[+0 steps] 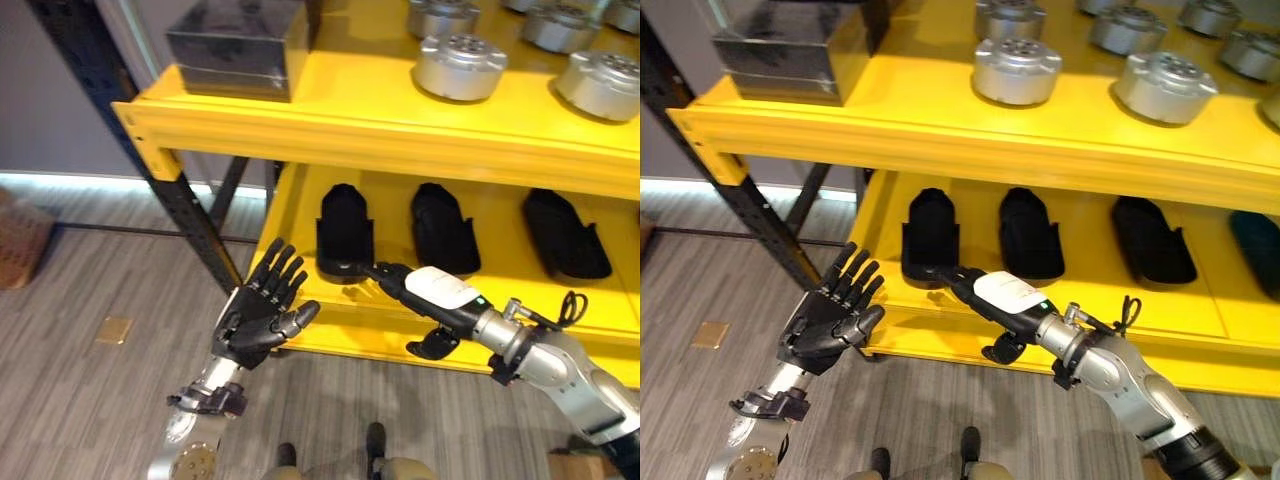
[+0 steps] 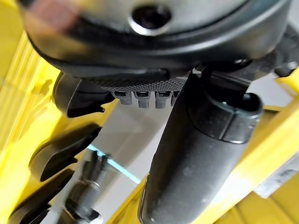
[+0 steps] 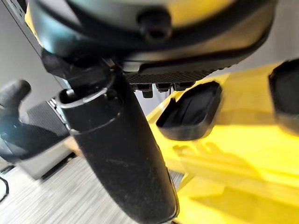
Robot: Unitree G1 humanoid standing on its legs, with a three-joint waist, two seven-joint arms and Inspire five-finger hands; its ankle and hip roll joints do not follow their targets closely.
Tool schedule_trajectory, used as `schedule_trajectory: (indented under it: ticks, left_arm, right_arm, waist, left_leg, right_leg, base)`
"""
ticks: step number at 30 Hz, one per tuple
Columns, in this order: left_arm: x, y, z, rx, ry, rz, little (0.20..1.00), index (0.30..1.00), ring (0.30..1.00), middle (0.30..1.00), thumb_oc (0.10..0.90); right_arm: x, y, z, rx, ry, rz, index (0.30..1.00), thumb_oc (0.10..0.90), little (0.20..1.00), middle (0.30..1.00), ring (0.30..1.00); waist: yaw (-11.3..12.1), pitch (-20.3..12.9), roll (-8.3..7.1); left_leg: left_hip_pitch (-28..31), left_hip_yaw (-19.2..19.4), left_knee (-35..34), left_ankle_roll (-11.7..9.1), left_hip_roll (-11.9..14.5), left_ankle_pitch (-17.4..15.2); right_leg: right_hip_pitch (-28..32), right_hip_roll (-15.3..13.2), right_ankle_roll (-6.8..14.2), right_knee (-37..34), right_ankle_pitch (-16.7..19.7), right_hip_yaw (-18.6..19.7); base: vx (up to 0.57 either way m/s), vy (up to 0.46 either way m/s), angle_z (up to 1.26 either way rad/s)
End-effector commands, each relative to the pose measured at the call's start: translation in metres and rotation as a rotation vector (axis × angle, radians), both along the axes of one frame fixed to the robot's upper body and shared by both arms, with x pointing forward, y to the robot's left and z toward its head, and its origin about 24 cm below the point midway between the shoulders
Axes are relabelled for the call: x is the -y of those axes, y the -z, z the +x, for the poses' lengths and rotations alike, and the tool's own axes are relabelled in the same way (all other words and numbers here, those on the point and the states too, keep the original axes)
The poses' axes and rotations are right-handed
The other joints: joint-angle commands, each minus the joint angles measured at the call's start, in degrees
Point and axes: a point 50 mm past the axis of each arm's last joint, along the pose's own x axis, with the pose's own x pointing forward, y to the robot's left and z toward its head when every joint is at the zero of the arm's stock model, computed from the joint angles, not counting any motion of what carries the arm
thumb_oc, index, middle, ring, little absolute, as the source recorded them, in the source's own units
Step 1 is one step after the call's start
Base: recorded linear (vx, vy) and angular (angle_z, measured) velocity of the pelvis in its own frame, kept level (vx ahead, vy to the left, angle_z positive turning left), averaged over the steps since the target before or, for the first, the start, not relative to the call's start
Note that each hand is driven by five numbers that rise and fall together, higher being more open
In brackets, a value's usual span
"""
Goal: Move parts from the plastic box to the shelf.
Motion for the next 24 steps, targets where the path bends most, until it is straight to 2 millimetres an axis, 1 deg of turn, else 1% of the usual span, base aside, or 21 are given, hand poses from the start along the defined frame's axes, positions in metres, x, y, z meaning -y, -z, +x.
schedule_trajectory:
  ticks: [1,2,4,5,7,10,12,15,17,20,24]
  left_arm:
    - [0.000,-0.041,0.001,0.244,0.033,0.025,1.000,1.000,1.000,1.000,0.900]
    - [0.000,-0.042,0.000,0.249,0.027,0.029,1.000,1.000,1.000,1.000,0.900]
    - [0.000,-0.043,-0.003,0.246,0.008,0.042,1.000,1.000,1.000,1.000,0.900]
    - [-0.001,-0.044,-0.003,0.242,0.005,0.042,1.000,1.000,1.000,1.000,0.900]
    - [-0.005,-0.044,-0.005,0.225,0.006,0.024,1.000,1.000,1.000,1.000,0.900]
    - [-0.014,-0.041,-0.007,0.231,0.007,0.043,1.000,1.000,1.000,1.000,0.900]
    - [-0.015,-0.041,-0.008,0.231,0.006,0.041,1.000,1.000,1.000,1.000,0.900]
    - [-0.016,-0.039,-0.008,0.217,-0.002,0.036,1.000,1.000,1.000,1.000,0.900]
    - [-0.017,-0.039,-0.008,0.221,-0.007,0.051,1.000,1.000,1.000,1.000,0.900]
    - [-0.019,-0.039,-0.009,0.225,-0.015,0.054,1.000,1.000,1.000,1.000,0.900]
    - [-0.020,-0.042,-0.010,0.236,-0.006,0.051,1.000,1.000,1.000,1.000,0.900]
  right_arm:
    - [-0.015,-0.036,0.010,0.239,-0.064,0.113,1.000,0.900,1.000,1.000,1.000]
    - [-0.017,-0.036,0.011,0.242,-0.072,0.119,1.000,0.900,1.000,1.000,1.000]
    - [-0.020,-0.040,0.012,0.245,-0.096,0.120,1.000,0.900,1.000,1.000,1.000]
    - [-0.021,-0.041,0.011,0.248,-0.100,0.126,1.000,0.900,1.000,1.000,1.000]
    - [-0.019,-0.040,0.005,0.248,-0.098,0.153,1.000,0.900,1.000,1.000,1.000]
    - [-0.014,-0.035,-0.008,0.234,-0.103,0.180,1.000,0.900,1.000,1.000,1.000]
    - [-0.015,-0.033,-0.011,0.229,-0.101,0.175,1.000,0.900,1.000,1.000,1.000]
    - [-0.016,-0.031,-0.009,0.218,-0.085,0.198,1.000,0.900,1.000,1.000,1.000]
    - [-0.016,-0.031,-0.006,0.216,-0.059,0.245,1.000,0.900,1.000,1.000,1.000]
    - [-0.011,-0.019,0.000,0.185,0.006,0.219,1.000,0.900,1.000,1.000,1.000]
    - [-0.002,-0.010,0.007,0.175,0.066,0.197,1.000,0.900,1.000,1.000,1.000]
  waist:
    - [1.7,-1.7,-1.59]
    - [3.0,-0.7,-1.33]
    - [3.8,-0.7,-1.97]
    - [4.0,-0.9,-2.02]
    - [3.8,-1.5,-1.97]
    - [3.1,-2.8,-2.57]
    - [3.1,-3.1,-2.87]
    - [3.4,-3.3,-3.24]
    - [3.7,-3.2,-3.50]
    - [4.2,-3.3,-3.58]
    - [4.9,-3.1,-3.38]
  left_leg:
    - [-2.3,-4.5,4.2,-6.1,-0.6,3.0]
    - [-5.4,-10.1,3.9,-7.2,-1.0,7.9]
    - [-3.6,-12.8,2.0,-5.6,-3.1,3.3]
    - [-2.8,-12.9,1.0,-5.3,-3.2,2.8]
    - [-0.9,-11.7,-1.0,-4.8,-3.0,2.1]
    - [1.6,-9.3,-2.8,-4.0,-3.2,1.2]
    - [2.1,-8.7,-2.9,-3.6,-3.4,0.8]
    - [2.7,-7.9,-3.2,-3.5,-3.2,0.4]
    - [3.1,-7.6,-3.4,-3.5,-2.8,0.2]
    - [3.5,-7.7,-3.5,-3.6,-2.3,0.0]
    - [3.3,-8.1,-3.2,-3.9,-2.0,0.1]
  right_leg:
    - [-0.8,-0.7,2.4,5.6,-2.8,6.7]
    - [0.1,-0.1,2.2,5.3,-2.7,8.6]
    - [1.1,-0.8,3.0,4.7,-3.0,10.2]
    - [1.4,-1.1,3.3,4.2,-2.9,10.3]
    - [1.5,-1.9,3.9,4.0,-2.7,9.7]
    - [1.9,-3.1,5.2,3.7,-2.3,9.1]
    - [2.1,-3.6,5.6,3.4,-2.1,9.0]
    - [2.5,-4.1,6.1,3.2,-2.1,8.5]
    - [2.8,-4.3,6.2,3.0,-2.2,8.3]
    - [3.7,-4.2,6.0,2.8,-2.7,7.9]
    - [4.0,-4.0,5.7,2.8,-3.1,7.5]
  base:
    - [0.07,0.172,0.38]
    - [0.11,0.178,0.15]
    - [0.13,0.159,-0.29]
    - [0.11,0.162,-0.70]
    - [0.11,0.174,-0.61]
    - [0.13,0.136,-0.20]
    - [0.11,0.063,-0.07]
    - [0.07,0.011,0.04]
    - [0.09,-0.040,0.07]
    - [0.09,-0.054,0.04]
    - [0.05,-0.044,-0.01]
